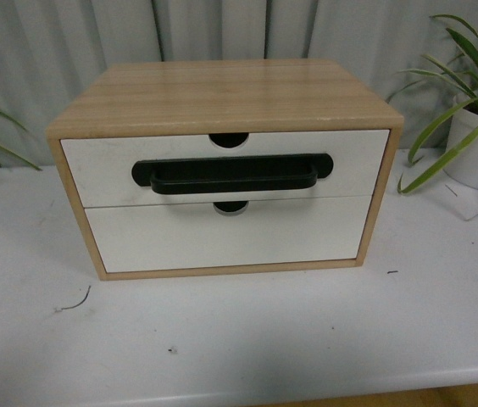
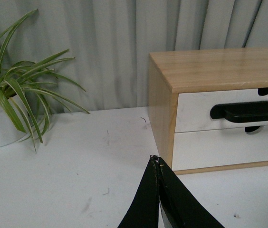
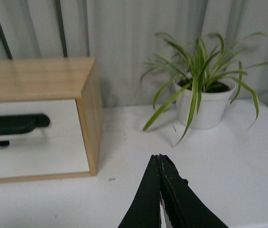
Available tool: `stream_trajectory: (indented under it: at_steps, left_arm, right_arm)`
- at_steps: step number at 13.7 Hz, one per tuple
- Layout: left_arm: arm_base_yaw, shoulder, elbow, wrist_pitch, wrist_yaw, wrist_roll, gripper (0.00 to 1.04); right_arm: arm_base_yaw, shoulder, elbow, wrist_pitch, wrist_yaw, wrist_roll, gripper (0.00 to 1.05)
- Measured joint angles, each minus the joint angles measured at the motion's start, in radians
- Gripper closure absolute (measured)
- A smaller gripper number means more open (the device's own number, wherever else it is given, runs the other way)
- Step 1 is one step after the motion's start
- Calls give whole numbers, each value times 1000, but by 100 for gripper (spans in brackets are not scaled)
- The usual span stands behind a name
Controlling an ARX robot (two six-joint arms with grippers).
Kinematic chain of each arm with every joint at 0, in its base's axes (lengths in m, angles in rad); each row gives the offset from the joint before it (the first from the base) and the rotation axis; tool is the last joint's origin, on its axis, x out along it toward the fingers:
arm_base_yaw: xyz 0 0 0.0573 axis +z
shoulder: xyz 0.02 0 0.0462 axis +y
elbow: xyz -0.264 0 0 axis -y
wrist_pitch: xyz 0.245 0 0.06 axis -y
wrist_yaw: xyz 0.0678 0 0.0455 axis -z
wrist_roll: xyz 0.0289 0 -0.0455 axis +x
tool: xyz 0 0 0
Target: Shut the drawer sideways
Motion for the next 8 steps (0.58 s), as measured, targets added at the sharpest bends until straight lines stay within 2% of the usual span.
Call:
stream_trajectory:
  at_steps: [6, 8]
  left_arm:
    - [0, 0, 0, 0, 0, 0, 103]
    - [0, 0, 0, 0, 0, 0, 103]
  right_arm:
    - [0, -123, -18, -99, 0, 0, 103]
    - [0, -293, -17, -270, 0, 0, 103]
